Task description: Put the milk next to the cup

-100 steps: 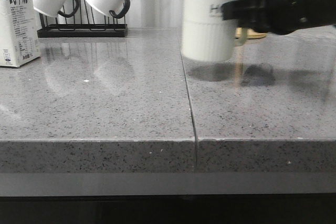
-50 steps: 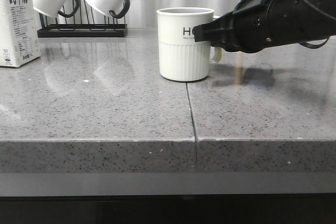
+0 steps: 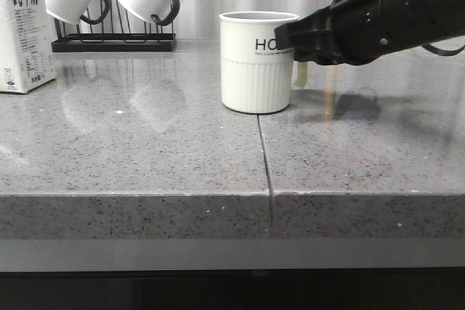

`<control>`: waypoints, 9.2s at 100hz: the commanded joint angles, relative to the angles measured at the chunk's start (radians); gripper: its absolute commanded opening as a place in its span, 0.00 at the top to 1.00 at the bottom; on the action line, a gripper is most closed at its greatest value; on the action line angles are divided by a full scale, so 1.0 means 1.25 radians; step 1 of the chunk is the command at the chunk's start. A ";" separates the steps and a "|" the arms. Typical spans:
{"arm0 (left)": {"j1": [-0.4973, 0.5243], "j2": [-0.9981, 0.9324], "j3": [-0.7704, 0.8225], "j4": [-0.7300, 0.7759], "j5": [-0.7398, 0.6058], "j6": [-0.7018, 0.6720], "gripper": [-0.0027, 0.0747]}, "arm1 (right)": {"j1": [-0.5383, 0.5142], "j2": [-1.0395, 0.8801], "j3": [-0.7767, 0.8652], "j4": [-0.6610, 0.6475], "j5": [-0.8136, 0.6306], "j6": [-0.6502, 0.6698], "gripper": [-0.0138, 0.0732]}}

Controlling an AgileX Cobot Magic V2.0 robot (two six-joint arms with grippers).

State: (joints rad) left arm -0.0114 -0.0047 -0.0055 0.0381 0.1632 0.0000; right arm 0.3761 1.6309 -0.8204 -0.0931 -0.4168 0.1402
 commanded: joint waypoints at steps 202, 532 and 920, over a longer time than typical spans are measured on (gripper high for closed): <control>-0.007 0.374 -0.396 0.102 0.044 -0.007 0.99 | -0.001 -1.126 0.321 -0.012 0.587 -0.002 0.92; -0.461 1.255 -0.811 -0.057 -0.429 0.000 0.10 | -0.001 -1.126 0.321 -0.012 0.587 -0.002 0.92; -0.046 -0.023 0.036 0.008 -0.067 0.026 0.99 | -0.272 -1.164 0.542 0.001 0.333 -0.002 0.92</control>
State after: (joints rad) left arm -0.0704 -0.0035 -0.0059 0.0482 0.1529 0.0340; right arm 0.1057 0.1951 -0.1751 -0.0945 0.1061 0.1402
